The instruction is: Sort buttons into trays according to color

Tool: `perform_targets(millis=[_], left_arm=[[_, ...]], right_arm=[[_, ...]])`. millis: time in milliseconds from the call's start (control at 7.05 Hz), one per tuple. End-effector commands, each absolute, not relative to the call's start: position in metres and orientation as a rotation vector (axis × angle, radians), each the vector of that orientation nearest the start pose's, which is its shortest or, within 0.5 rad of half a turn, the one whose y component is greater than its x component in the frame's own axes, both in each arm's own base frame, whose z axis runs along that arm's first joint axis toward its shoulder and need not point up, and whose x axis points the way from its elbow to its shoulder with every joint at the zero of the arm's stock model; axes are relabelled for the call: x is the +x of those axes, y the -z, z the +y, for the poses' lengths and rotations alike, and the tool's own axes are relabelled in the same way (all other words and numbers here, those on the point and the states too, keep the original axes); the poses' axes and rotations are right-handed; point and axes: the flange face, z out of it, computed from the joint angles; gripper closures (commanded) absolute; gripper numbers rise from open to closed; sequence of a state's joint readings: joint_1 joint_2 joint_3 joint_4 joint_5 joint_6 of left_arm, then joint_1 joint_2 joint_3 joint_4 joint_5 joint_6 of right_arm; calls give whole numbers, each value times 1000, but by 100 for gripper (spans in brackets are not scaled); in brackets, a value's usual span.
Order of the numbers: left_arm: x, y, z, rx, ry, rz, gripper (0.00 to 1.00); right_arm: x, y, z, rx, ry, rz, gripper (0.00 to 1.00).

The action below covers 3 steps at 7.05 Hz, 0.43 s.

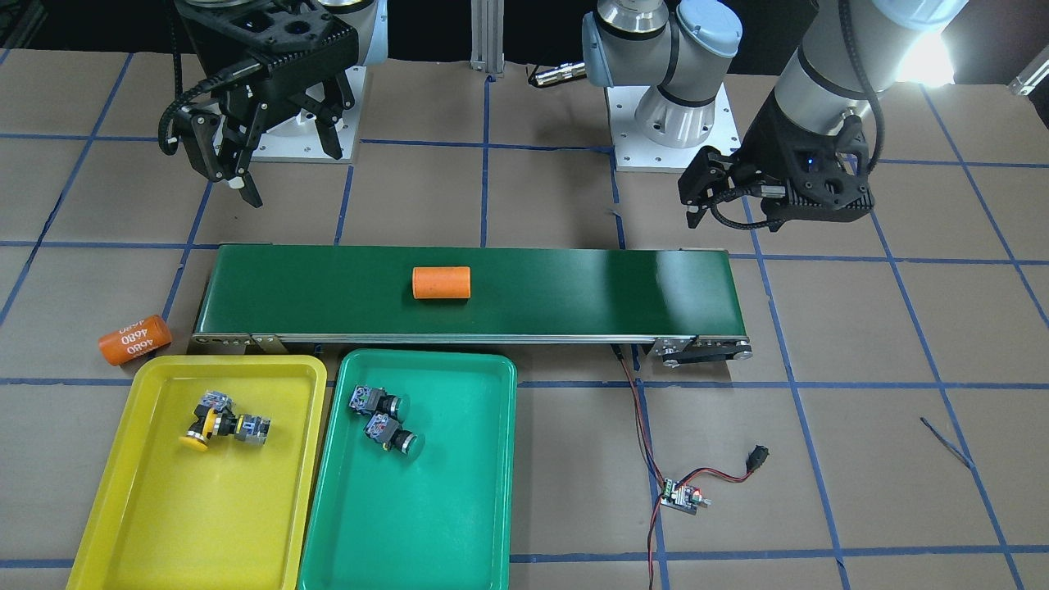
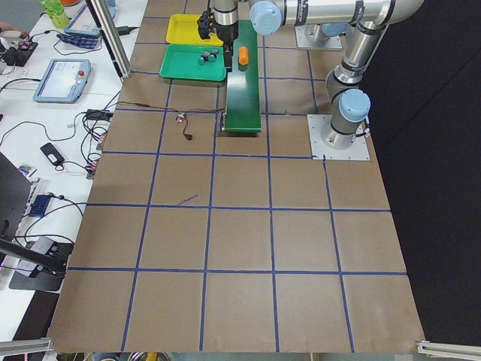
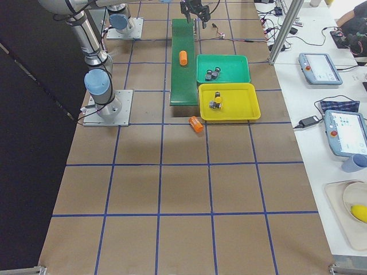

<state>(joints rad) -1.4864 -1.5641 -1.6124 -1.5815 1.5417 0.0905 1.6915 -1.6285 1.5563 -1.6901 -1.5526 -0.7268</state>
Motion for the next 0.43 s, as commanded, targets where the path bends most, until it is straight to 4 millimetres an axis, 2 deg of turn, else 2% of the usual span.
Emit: perform_targets(millis=[0,284], left_arm=[[-95,-470,-493,9,-69,3174,0],[-96,-469,-491,11,-71,3172,0]], right_arm=[[177,-535,-470,-999,300,2997,0],[177,-536,-470,-679,315,3059,0]])
